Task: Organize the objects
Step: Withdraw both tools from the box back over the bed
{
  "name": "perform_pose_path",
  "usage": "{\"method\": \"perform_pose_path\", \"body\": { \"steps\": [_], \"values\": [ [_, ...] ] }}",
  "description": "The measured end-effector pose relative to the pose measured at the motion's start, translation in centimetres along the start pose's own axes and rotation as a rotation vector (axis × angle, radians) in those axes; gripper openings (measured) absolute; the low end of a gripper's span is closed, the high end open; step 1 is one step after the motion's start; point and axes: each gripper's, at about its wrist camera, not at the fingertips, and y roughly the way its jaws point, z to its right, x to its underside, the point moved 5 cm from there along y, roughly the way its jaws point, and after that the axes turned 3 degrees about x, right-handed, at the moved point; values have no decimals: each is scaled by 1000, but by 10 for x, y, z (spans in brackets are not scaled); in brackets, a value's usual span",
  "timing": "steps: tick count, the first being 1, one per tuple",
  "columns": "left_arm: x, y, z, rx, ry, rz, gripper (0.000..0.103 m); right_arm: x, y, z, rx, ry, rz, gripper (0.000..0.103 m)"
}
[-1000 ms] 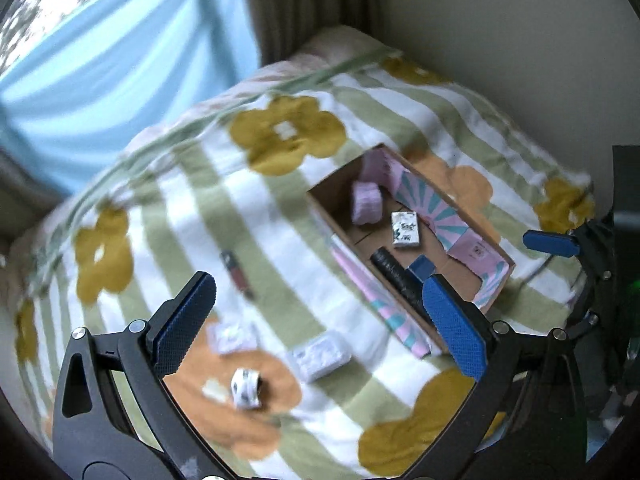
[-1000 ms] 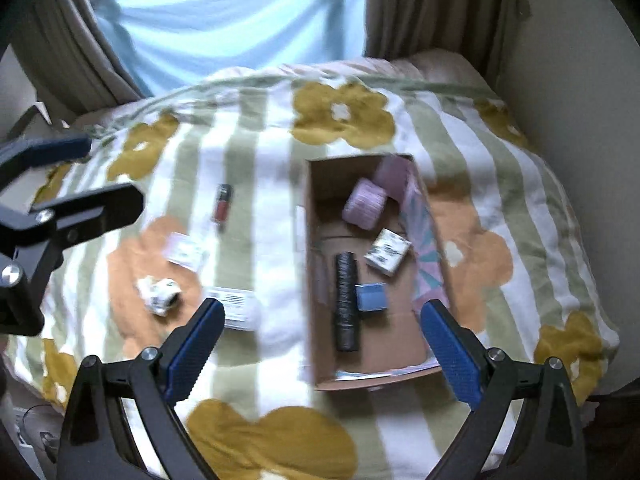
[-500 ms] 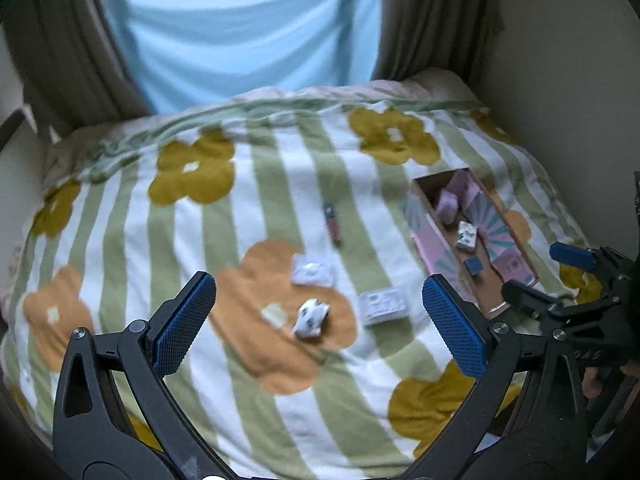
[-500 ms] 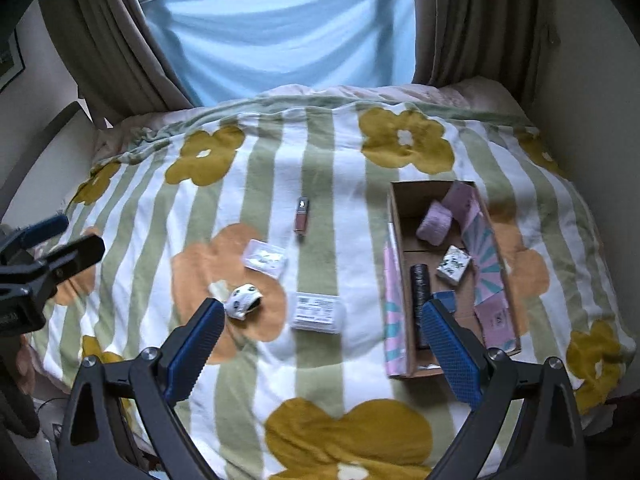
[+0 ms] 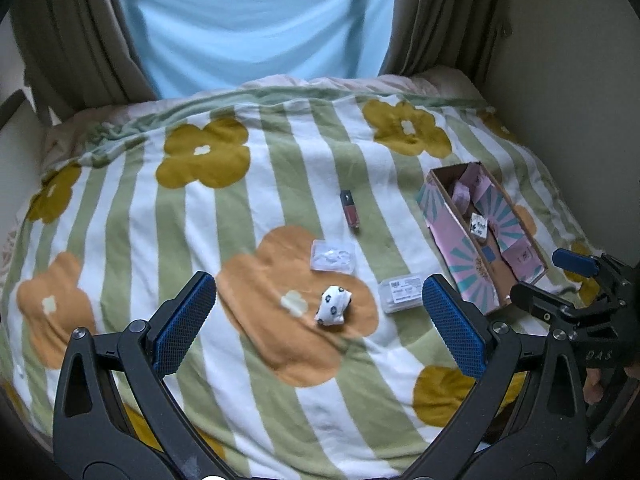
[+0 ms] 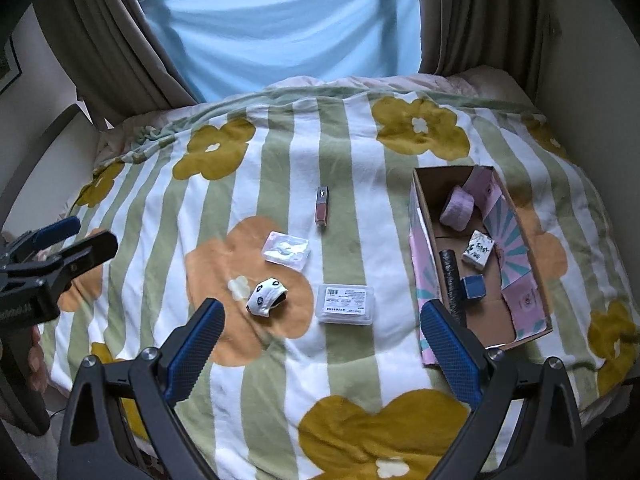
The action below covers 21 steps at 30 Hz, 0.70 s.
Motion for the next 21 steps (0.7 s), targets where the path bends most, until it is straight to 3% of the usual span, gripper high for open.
{"method": "perform_pose_path", "body": {
  "steps": [7,21],
  "values": [
    [1,60,-11,45,9,-47,103,14,55,2,21,2,-32,98],
    [15,244,2,69,89,-185,103,54,190,19,58,23,-129,98]
  ]
}}
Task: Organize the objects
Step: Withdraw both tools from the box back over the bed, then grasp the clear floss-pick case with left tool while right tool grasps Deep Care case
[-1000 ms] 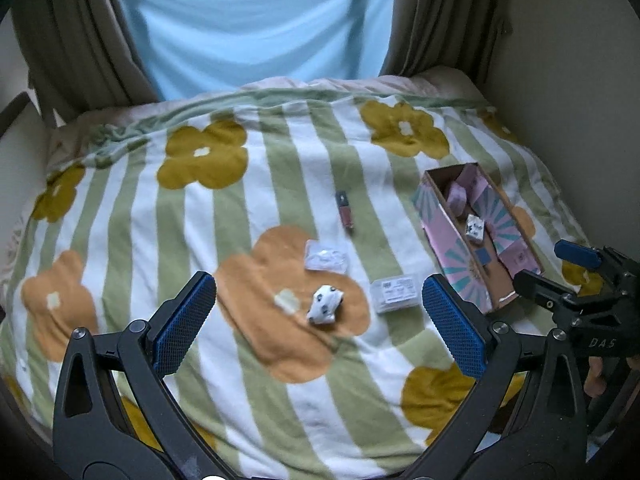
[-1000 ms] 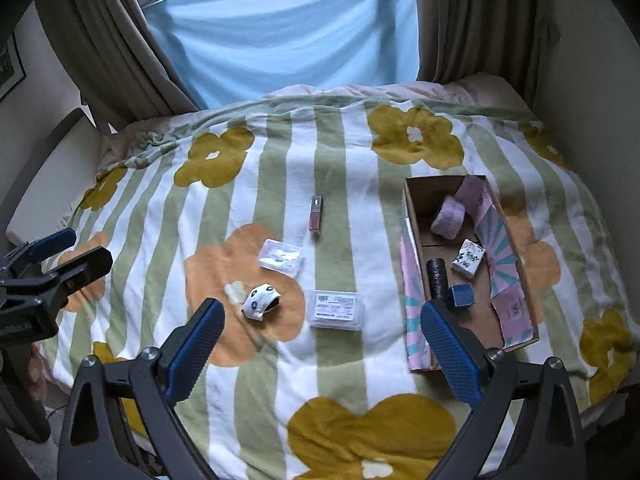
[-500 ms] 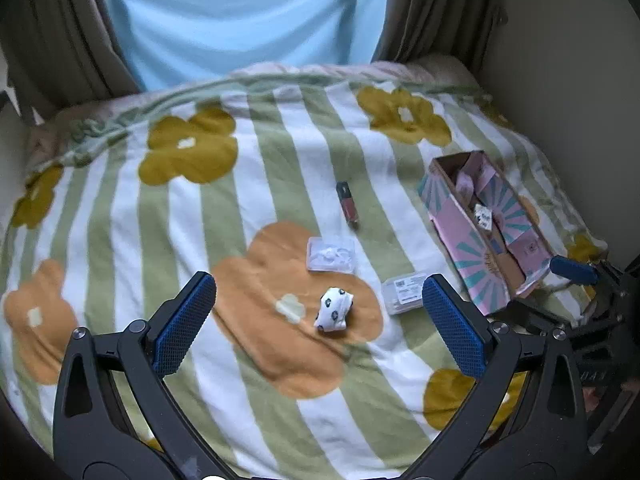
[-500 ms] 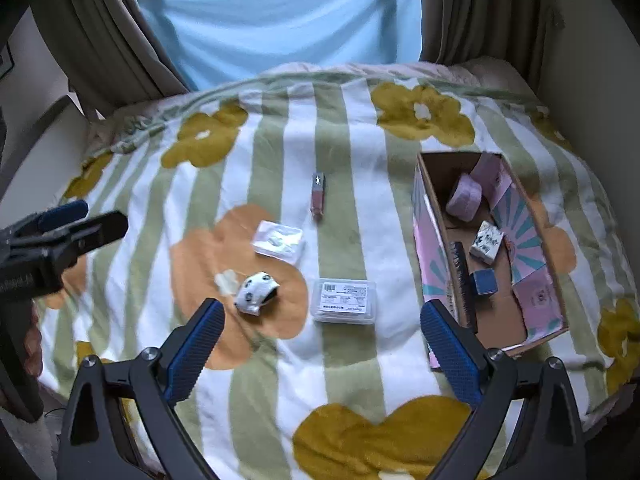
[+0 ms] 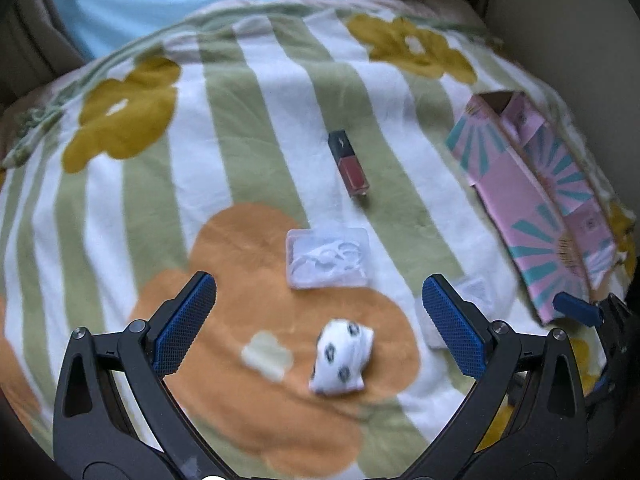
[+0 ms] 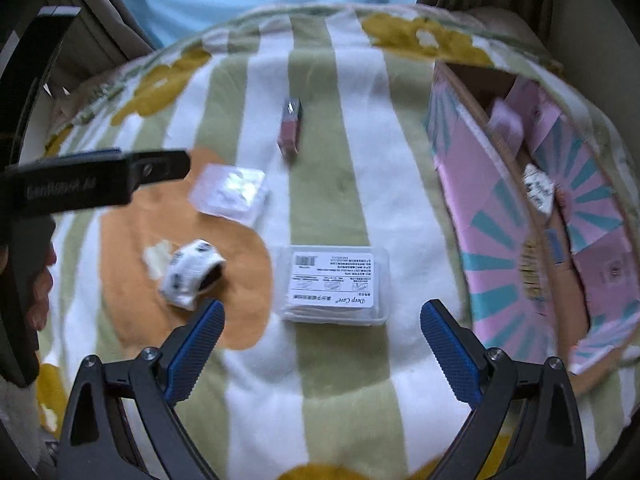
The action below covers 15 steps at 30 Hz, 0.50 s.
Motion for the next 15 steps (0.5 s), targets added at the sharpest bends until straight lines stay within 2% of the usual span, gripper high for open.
{"method": "perform_pose_path", "body": {
  "steps": [7,13,15],
  "values": [
    [-2,72,1,-15,31,-68,103,1,53,2,-5,28,-44,98],
    [5,105,0,-21,33,-109,102,1,74,6,-14,59,-59,98],
    [5,112,2,-27,44,-116,96,1,78,6,-16,60,-63,98]
  ]
}}
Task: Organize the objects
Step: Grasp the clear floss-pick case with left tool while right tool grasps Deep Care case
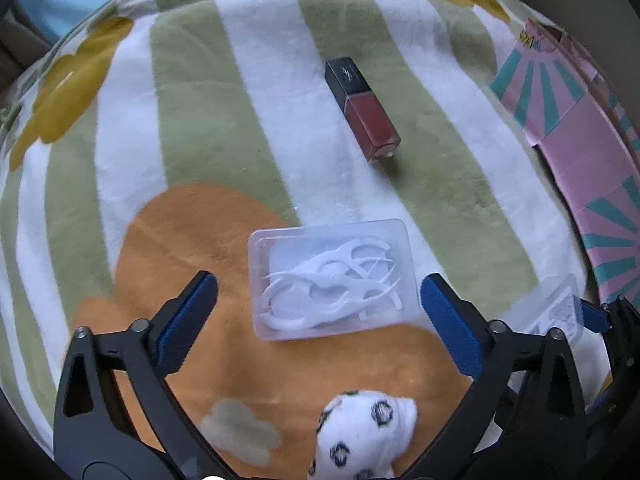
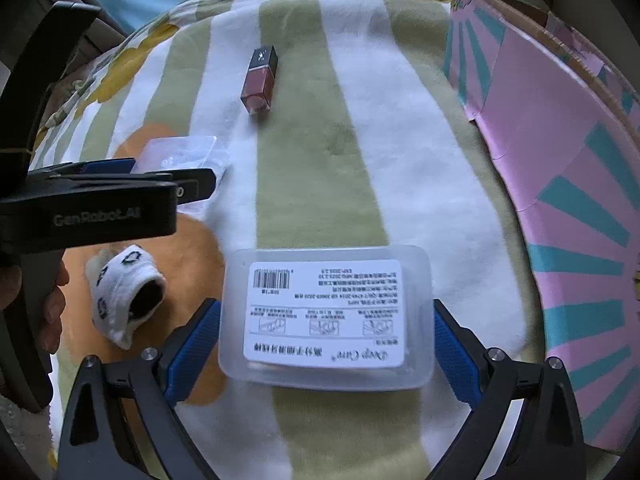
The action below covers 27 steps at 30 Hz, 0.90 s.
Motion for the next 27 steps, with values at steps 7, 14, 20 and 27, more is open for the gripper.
{"method": "perform_pose_path", "body": {
  "steps": [7,14,20,27],
  "values": [
    [-5,15,10,4,35,-17,84,-1,3,2,34,6,5,87],
    [-8,15,11,8,30,-30,83,-3,-2,6,31,33,0,87],
    [-11,-3,9,4,12,4,83,-6,-17,7,30,33,13,87],
    [-21,-43,-2,-7,-12,59,83,-13,-52,5,22,18,54,87]
  ]
}}
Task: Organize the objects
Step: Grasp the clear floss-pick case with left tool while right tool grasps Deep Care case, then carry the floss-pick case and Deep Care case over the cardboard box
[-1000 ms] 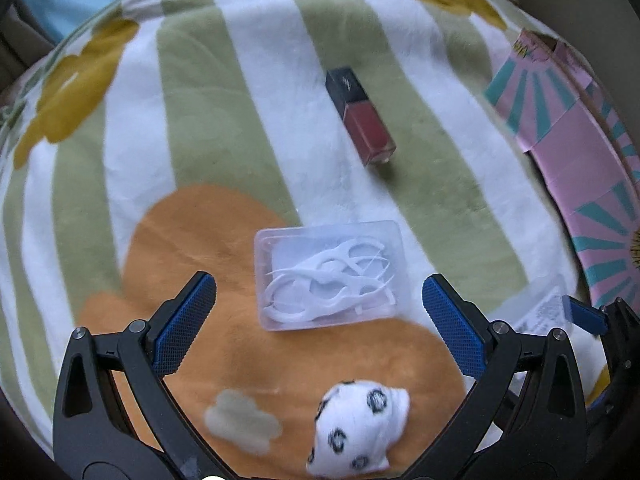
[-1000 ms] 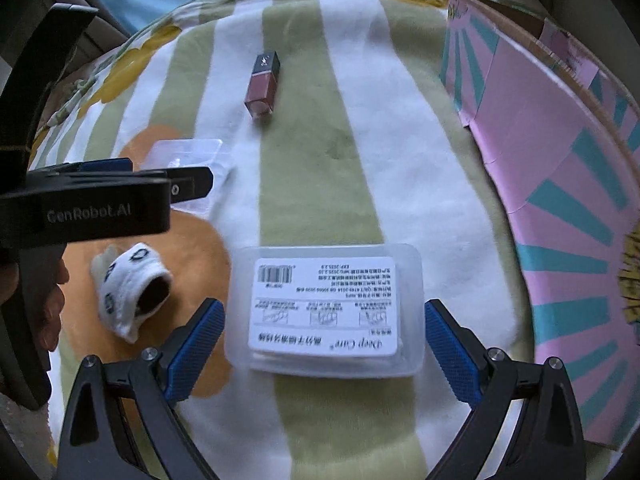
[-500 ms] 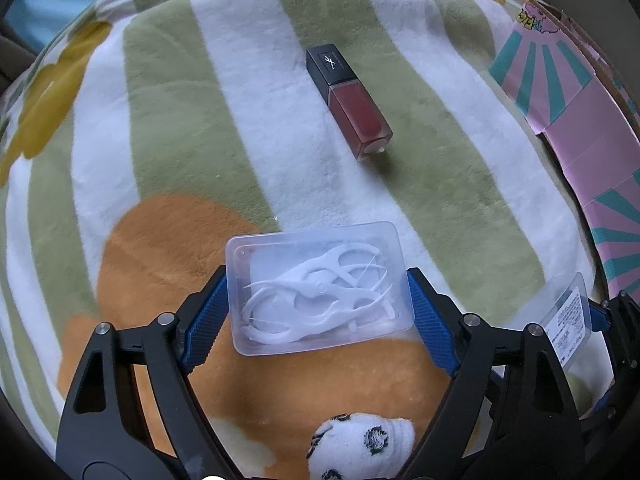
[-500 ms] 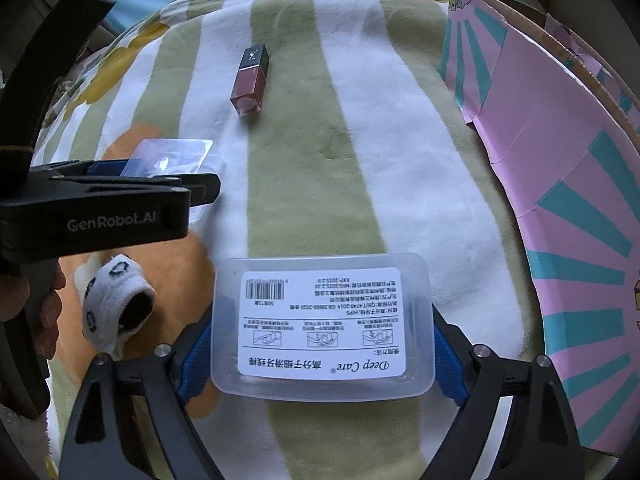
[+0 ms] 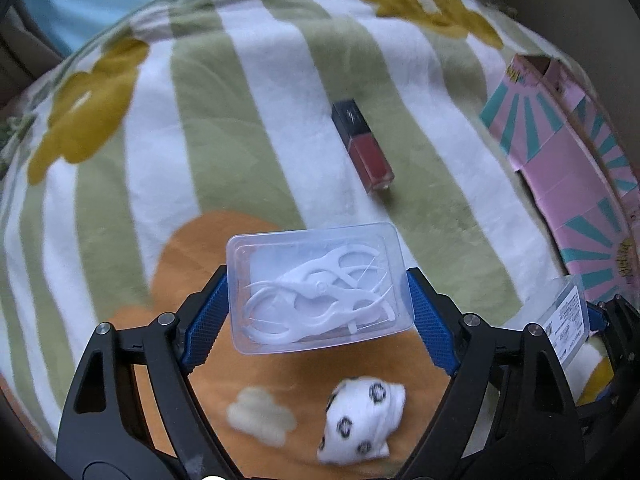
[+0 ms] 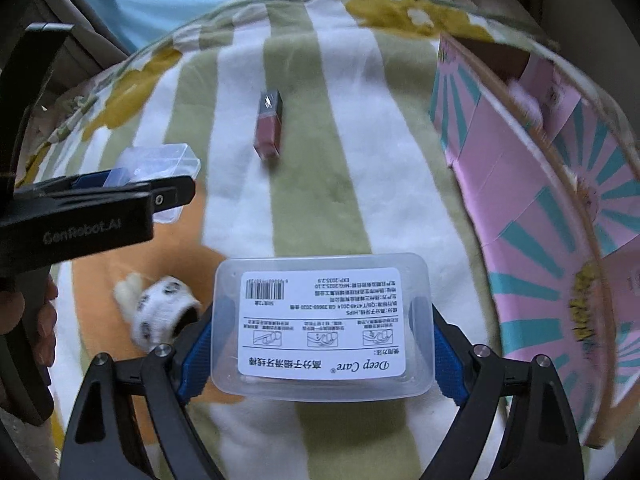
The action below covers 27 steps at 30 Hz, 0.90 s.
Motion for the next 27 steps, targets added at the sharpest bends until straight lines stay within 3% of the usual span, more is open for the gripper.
{"method": "perform_pose_path", "body": {
  "steps": [13,21,27],
  "values": [
    [19,-141,-21,-67,-95,95,83,-46,-110,-33,-45,-50,69,87],
    [53,-241,-17,-110,-202,139,83,-42,-187,-35,-84,-131,82,87],
    [88,-289,-5,-157,-273,151,83,-25,-217,-31,-102,-197,91,87]
  ]
}}
